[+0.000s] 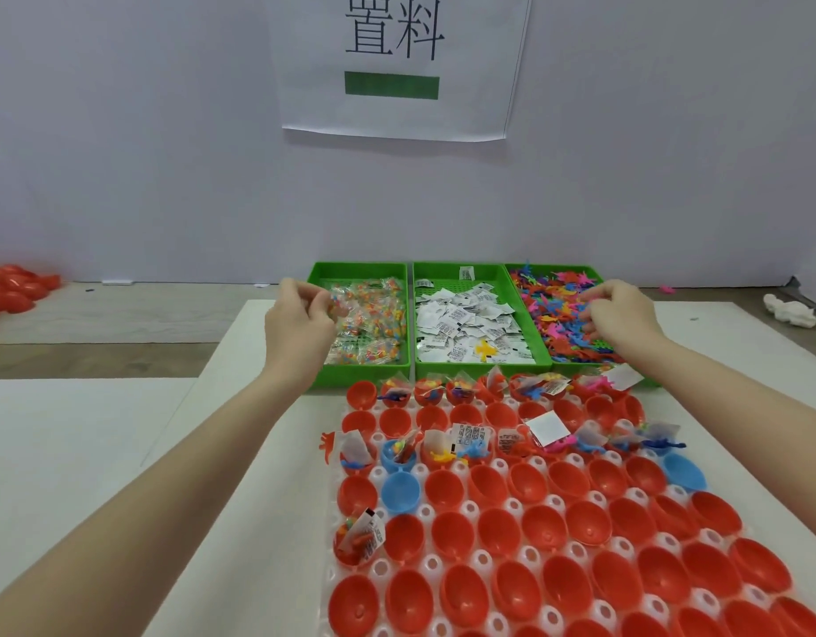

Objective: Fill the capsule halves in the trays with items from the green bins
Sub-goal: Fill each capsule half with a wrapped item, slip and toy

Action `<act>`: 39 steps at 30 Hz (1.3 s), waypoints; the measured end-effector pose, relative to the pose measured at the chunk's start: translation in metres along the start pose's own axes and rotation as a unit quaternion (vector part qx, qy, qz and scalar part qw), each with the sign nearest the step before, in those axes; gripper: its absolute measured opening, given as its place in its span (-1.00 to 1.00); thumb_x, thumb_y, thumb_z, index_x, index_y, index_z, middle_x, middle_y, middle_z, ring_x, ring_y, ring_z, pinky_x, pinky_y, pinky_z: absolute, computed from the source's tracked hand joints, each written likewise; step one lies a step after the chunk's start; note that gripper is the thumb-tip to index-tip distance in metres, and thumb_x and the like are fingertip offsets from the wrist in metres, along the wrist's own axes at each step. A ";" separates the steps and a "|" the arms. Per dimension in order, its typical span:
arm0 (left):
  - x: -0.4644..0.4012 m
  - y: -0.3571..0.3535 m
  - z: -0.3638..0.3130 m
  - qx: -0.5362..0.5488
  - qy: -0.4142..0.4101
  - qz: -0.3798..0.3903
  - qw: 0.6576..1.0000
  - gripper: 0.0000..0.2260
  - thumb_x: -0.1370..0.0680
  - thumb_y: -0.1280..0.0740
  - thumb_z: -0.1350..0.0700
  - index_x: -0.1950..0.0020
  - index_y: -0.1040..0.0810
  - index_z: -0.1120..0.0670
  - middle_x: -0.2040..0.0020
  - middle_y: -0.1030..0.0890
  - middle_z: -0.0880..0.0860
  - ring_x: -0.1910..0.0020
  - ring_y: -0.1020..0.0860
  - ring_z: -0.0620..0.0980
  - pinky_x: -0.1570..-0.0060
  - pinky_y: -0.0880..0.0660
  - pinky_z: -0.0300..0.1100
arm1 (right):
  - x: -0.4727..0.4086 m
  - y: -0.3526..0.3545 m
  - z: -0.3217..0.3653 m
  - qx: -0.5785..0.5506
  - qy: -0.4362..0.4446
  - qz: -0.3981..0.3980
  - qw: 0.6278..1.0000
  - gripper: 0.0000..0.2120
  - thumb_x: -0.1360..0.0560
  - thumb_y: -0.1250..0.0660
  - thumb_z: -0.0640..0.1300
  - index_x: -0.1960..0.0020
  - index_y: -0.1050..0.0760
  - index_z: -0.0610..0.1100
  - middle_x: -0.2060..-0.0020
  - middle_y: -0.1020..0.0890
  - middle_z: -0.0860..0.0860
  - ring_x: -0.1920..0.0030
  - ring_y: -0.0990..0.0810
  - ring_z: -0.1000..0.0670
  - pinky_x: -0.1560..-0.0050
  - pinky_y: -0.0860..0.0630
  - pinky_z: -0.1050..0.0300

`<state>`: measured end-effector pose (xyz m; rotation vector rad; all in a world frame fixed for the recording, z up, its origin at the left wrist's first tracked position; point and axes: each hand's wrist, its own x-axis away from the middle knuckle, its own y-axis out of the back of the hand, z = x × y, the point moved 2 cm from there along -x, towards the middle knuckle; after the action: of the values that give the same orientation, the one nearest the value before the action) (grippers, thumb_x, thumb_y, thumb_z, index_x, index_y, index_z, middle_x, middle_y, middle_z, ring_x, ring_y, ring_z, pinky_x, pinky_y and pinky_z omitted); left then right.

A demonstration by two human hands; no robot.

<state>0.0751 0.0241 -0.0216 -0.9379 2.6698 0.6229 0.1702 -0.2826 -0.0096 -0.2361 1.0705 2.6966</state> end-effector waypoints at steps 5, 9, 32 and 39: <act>0.040 0.015 -0.011 0.176 0.054 -0.029 0.982 -0.80 -0.62 -0.12 0.24 0.14 -0.34 -0.01 0.27 -0.48 0.06 0.55 -0.47 -0.24 0.46 -0.44 -0.41 | 0.013 -0.030 0.040 0.035 0.073 0.146 0.986 -0.79 -0.51 -0.19 -0.17 0.06 -0.59 -0.20 0.37 -0.47 0.00 0.45 -0.35 0.03 0.37 -0.35 0.17; 0.077 0.038 -0.011 0.243 0.073 -0.046 0.966 -0.80 -0.62 -0.11 0.24 0.09 -0.41 -0.01 0.32 -0.45 0.01 0.56 -0.38 -0.24 0.51 -0.36 -0.42 | 0.027 -0.057 0.058 0.175 0.144 0.272 0.935 -0.73 -0.46 -0.33 0.03 0.00 -0.59 -0.15 -0.06 -0.61 -0.04 0.02 -0.59 -0.03 0.00 -0.52 0.07; 0.123 0.052 -0.014 0.316 0.137 0.062 0.937 -0.75 -0.10 -0.48 0.00 0.24 -0.66 -0.07 0.36 -0.58 0.04 0.40 -0.48 -0.16 0.36 -0.47 -0.39 | 0.030 -0.059 0.065 0.018 0.086 0.190 0.978 -0.76 -0.38 -0.47 -0.08 0.24 -0.58 -0.27 0.07 -0.65 -0.12 -0.05 -0.57 -0.08 -0.01 -0.45 0.05; 0.133 0.053 -0.027 0.315 0.135 0.129 0.930 -0.80 -0.40 -0.34 0.21 0.13 -0.71 -0.04 0.40 -0.59 0.04 0.42 -0.54 -0.15 0.31 -0.50 -0.39 | 0.116 -0.003 0.118 -0.208 0.139 0.387 0.888 -0.91 -0.24 -0.48 -0.02 0.37 -0.61 0.00 0.56 -0.49 0.17 0.54 -0.35 0.22 0.37 -0.31 0.37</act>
<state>-0.0623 -0.0225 -0.0288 -0.5185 2.9481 -0.3554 0.0526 -0.1813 0.0460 -0.3279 0.7229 3.7110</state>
